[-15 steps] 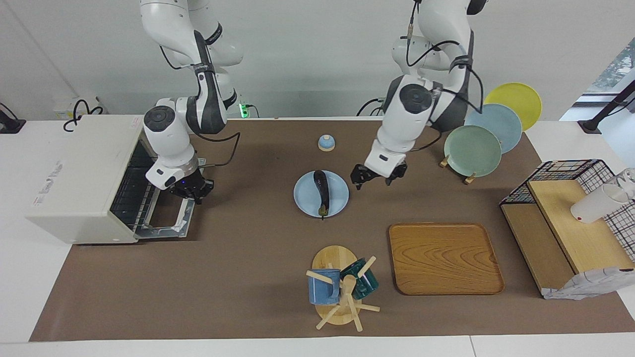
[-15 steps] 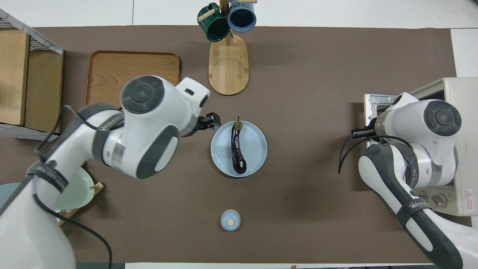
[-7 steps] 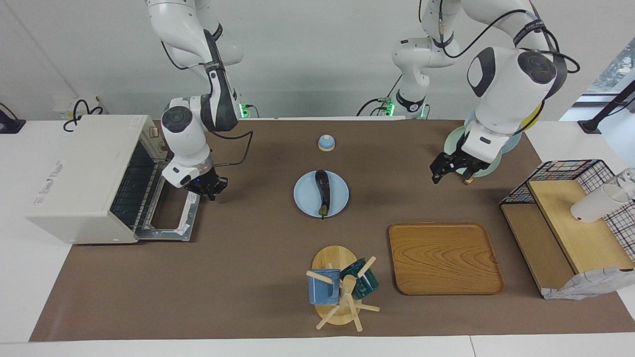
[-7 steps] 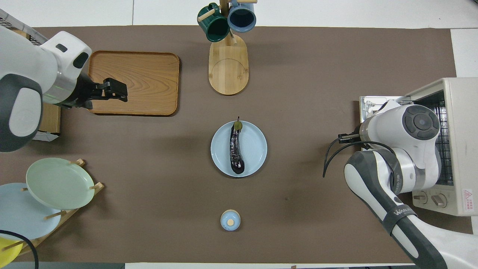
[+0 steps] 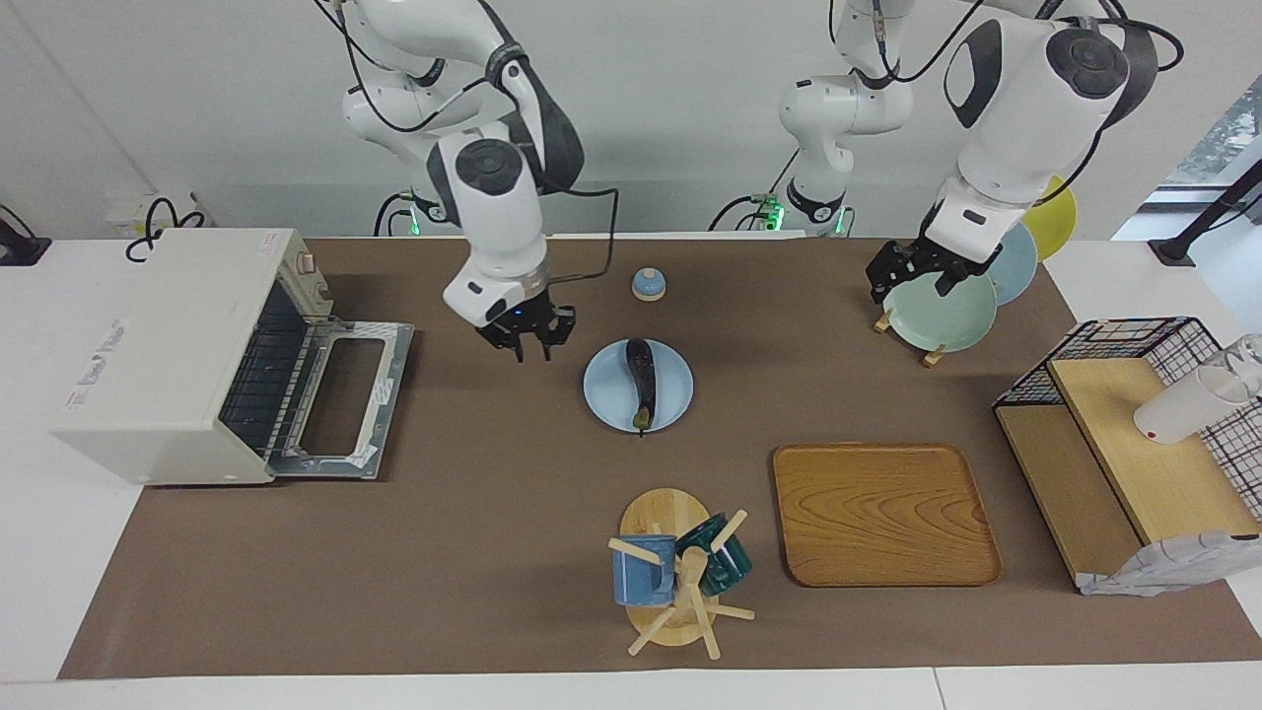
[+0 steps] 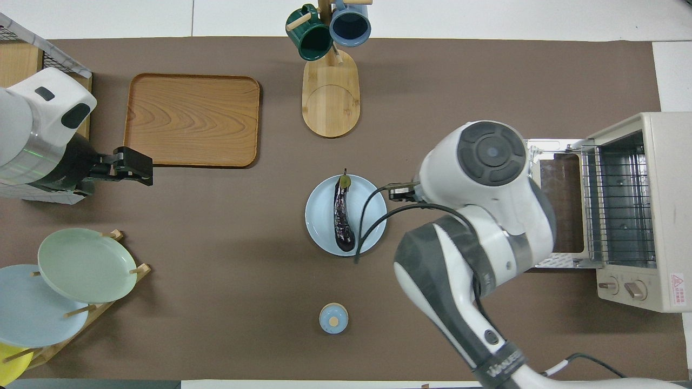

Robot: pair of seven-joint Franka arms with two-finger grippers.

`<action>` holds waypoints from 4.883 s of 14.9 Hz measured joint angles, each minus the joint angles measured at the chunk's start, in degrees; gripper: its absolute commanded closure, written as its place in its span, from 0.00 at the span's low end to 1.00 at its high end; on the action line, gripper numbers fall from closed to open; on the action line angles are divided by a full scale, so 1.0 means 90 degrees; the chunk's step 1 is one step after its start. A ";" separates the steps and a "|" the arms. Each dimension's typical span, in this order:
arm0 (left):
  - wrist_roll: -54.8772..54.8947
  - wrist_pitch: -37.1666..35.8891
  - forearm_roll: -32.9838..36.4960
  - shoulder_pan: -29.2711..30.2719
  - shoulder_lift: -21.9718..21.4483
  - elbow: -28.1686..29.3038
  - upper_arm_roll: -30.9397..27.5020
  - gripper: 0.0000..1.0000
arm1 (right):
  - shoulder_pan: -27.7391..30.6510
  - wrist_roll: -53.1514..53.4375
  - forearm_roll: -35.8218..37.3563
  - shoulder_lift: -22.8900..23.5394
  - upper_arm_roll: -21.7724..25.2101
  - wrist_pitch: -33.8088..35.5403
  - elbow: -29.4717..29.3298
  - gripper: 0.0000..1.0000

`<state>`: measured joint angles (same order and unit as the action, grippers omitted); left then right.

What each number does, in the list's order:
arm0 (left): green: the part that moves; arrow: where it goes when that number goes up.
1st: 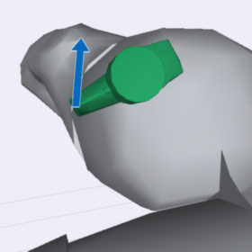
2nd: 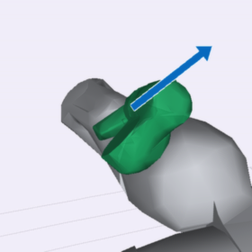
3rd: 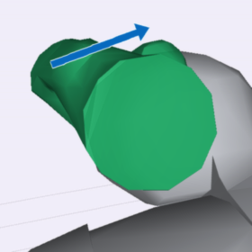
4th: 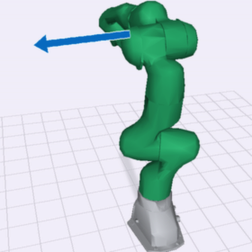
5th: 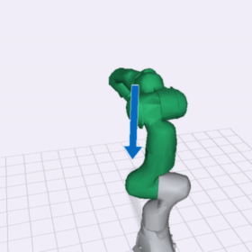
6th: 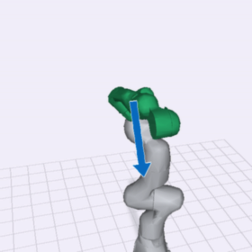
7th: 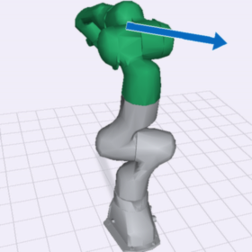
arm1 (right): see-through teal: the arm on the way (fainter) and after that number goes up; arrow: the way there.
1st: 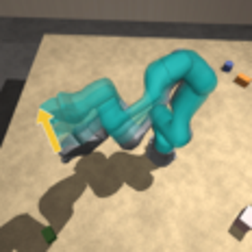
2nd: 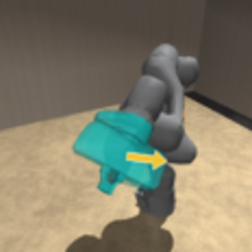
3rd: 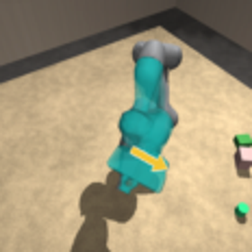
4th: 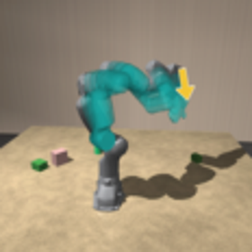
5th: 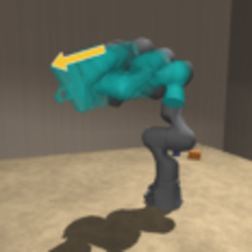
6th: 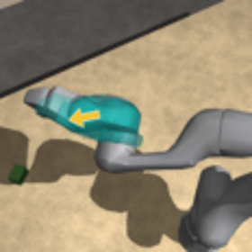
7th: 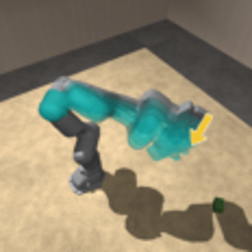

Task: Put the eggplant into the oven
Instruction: 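Retract the left gripper while the right gripper moves toward the plate, then grasp the eggplant on the blue plate with the right gripper, then carry the eggplant with the right gripper to the open oven, then push the eggplant into the oven and open the right gripper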

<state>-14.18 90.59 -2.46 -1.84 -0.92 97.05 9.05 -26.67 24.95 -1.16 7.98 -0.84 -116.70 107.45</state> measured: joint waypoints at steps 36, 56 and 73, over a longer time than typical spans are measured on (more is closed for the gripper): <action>0.0791 -0.0151 0.0032 -0.0160 -0.0051 -0.0260 -0.0452 0.00 | -0.2249 0.2010 0.1350 0.2042 0.0073 -0.1873 -0.0617 1.00; 0.0791 -0.0374 0.0032 -0.0155 -0.0052 -0.0260 -0.0449 0.00 | 0.0899 0.0148 0.2291 -0.0277 0.0206 0.0532 0.0909 1.00; 0.0791 -0.0374 0.0032 -0.0154 -0.0052 -0.0260 -0.0466 0.00 | 0.3017 -0.2090 0.2289 -0.0845 0.0193 -0.0876 0.2228 0.76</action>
<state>-7.06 87.22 -2.17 -3.22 -1.39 94.71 4.86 0.48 6.14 19.44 0.37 0.90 -124.58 127.50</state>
